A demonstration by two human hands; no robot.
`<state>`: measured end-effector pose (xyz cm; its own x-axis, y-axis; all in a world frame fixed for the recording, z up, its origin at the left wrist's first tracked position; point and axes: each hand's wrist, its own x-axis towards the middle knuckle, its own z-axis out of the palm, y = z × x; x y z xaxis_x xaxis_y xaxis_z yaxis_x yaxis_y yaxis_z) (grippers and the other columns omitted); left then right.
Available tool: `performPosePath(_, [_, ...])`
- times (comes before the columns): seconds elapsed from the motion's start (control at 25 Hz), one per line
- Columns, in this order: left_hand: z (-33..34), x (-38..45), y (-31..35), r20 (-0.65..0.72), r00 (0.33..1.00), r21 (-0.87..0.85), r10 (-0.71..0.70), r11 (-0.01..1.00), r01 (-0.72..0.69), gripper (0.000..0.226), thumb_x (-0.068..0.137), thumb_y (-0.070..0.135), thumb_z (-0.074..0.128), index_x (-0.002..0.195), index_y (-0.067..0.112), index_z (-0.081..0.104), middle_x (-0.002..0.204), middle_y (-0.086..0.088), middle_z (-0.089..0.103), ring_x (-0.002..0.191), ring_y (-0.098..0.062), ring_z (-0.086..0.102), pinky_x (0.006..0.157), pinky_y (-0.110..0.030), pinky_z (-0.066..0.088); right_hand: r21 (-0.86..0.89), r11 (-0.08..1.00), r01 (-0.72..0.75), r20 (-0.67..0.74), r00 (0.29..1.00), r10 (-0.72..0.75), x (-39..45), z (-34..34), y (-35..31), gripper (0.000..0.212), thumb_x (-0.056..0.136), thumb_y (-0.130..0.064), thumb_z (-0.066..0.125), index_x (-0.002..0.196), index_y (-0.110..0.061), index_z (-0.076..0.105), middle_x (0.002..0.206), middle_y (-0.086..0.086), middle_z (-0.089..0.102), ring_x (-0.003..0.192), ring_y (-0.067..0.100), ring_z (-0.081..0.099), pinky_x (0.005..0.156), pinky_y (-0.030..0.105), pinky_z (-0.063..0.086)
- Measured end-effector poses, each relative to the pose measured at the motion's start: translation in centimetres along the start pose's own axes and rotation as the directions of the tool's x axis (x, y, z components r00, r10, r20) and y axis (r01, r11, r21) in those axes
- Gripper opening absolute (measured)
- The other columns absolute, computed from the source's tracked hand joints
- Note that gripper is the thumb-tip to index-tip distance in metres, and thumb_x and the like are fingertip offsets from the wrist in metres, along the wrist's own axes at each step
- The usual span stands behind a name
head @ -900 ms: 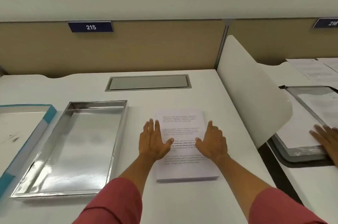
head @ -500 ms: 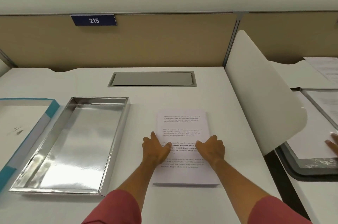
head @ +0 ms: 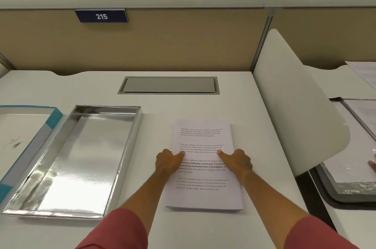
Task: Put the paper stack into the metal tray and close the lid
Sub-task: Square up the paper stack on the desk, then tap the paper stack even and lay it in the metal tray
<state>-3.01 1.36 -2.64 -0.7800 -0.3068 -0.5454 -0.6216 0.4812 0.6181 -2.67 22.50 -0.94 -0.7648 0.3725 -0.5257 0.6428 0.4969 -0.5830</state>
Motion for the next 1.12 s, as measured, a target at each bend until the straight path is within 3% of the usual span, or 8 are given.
performPosePath(0.16, [0.2,-0.1,0.1,-0.055,0.997,0.038,0.06,0.998,-0.058,0.06,0.082,0.047,0.064,0.122,0.003,0.055,0.121,-0.013,0.059,0.109,-0.031,0.061,0.093,-0.045,0.054,0.057,0.998,0.037,-0.016,0.999,-0.036,-0.1,-0.1,0.2,0.055,0.081,-0.051,0.068,0.113,-0.007,0.058,0.111,0.01,0.066,0.102,0.03,0.064,0.077,0.032,0.05])
performPosePath(0.36, [-0.2,0.6,-0.5,-0.002,0.998,-0.207,0.063,0.976,-0.062,0.027,0.085,0.037,0.066,0.092,0.013,0.053,0.105,-0.008,0.065,0.09,-0.023,0.066,0.074,-0.036,0.055,0.205,0.978,0.031,0.043,0.998,-0.04,0.9,-0.4,0.6,0.038,0.079,-0.041,0.074,0.093,-0.009,0.061,0.092,0.004,0.068,0.088,0.027,0.068,0.08,0.038,0.058])
performPosePath(0.48, [-0.6,1.1,-0.8,0.01,0.999,-0.267,0.05,0.963,-0.045,0.025,0.086,0.032,0.068,0.092,0.012,0.054,0.101,-0.006,0.064,0.09,-0.024,0.063,0.072,-0.034,0.051,0.338,0.941,-0.014,0.069,0.998,-0.01,1.5,-0.6,0.9,0.024,0.082,-0.03,0.07,0.08,-0.009,0.061,0.088,0.008,0.07,0.08,0.027,0.068,0.07,0.034,0.057])
performPosePath(0.64, [-1.3,2.7,-1.5,0.052,0.998,-0.352,0.026,0.936,-0.006,0.023,0.081,0.027,0.074,0.092,0.013,0.059,0.099,-0.009,0.068,0.094,-0.03,0.069,0.083,-0.042,0.058,0.429,0.897,-0.104,0.146,0.988,0.045,2.5,-1.2,1.1,0.018,0.08,-0.018,0.06,0.087,-0.002,0.065,0.083,0.011,0.07,0.071,0.029,0.063,0.06,0.03,0.047])
performPosePath(0.72, [-1.4,3.1,-1.5,0.111,0.992,-0.352,0.052,0.936,-0.01,0.019,0.082,0.022,0.073,0.075,0.014,0.057,0.088,-0.009,0.069,0.083,-0.027,0.07,0.08,-0.041,0.059,0.424,0.897,-0.125,0.193,0.98,0.045,2.8,-1.7,1.1,0.011,0.084,-0.012,0.059,0.087,-0.003,0.063,0.083,0.014,0.069,0.069,0.029,0.063,0.064,0.033,0.05])
performPosePath(0.8, [-1.5,3.0,-1.2,0.136,0.988,-0.34,0.07,0.94,-0.02,0.032,0.085,0.016,0.07,0.06,0.014,0.051,0.077,-0.007,0.068,0.074,-0.027,0.068,0.076,-0.039,0.058,0.398,0.911,-0.113,0.217,0.976,0.027,2.7,-2.0,1.0,0.008,0.09,-0.008,0.058,0.082,-0.006,0.06,0.081,0.013,0.068,0.066,0.026,0.062,0.063,0.031,0.05])
performPosePath(1.0, [-2.7,1.9,0.1,0.114,0.977,-0.384,0.178,0.915,-0.122,0.007,0.089,0.016,0.067,0.085,0.01,0.065,0.096,-0.009,0.074,0.094,-0.029,0.072,0.088,-0.05,0.058,0.424,0.905,0.04,0.18,0.975,-0.127,1.7,-3.1,-0.4,0.011,0.095,-0.008,0.054,0.093,-0.008,0.064,0.092,0.01,0.071,0.078,0.025,0.067,0.065,0.033,0.055])
performPosePath(1.12, [-4.8,0.5,1.8,0.038,0.948,-0.443,0.317,0.856,-0.268,0.014,0.089,0.015,0.067,0.101,0.007,0.064,0.097,-0.009,0.07,0.098,-0.031,0.07,0.087,-0.049,0.058,0.455,0.862,0.224,0.072,0.956,-0.286,1.1,-4.8,-2.1,0.017,0.095,-0.008,0.054,0.11,-0.008,0.062,0.101,0.012,0.071,0.09,0.028,0.069,0.072,0.038,0.058])
